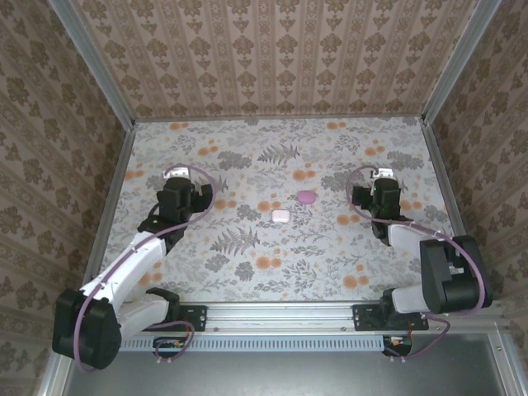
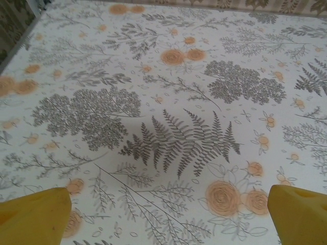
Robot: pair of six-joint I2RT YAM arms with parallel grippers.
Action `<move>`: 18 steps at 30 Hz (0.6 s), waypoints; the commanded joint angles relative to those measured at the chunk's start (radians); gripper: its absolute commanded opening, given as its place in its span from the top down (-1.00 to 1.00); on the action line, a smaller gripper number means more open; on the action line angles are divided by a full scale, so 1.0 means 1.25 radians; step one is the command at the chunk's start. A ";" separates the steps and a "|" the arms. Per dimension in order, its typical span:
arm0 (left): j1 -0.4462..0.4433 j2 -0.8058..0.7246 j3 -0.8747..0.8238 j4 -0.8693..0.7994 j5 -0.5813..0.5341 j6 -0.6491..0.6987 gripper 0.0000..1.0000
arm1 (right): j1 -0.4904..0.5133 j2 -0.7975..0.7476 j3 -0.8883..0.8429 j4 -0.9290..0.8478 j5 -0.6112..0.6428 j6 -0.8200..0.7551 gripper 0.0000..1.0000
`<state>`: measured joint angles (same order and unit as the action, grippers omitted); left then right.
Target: Insert the wireless bluetooth earbuds into the charging case
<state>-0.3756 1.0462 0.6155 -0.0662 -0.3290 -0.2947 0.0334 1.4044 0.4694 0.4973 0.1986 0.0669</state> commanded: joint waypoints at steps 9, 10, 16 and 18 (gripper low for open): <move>0.050 -0.015 -0.053 0.119 -0.036 0.136 -1.00 | -0.015 0.104 -0.058 0.307 -0.074 -0.012 -1.00; 0.061 -0.002 -0.052 0.129 -0.040 0.143 -1.00 | -0.014 0.099 -0.056 0.293 -0.072 -0.012 -1.00; 0.116 0.127 -0.042 0.211 -0.062 0.225 -1.00 | -0.006 0.102 -0.057 0.302 -0.053 -0.017 -1.00; 0.140 0.179 -0.051 0.259 -0.039 0.233 -1.00 | -0.005 0.100 -0.057 0.301 -0.052 -0.018 -1.00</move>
<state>-0.2287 1.2091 0.5629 0.1471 -0.3782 -0.0731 0.0223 1.5280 0.3809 0.8352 0.1047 0.0509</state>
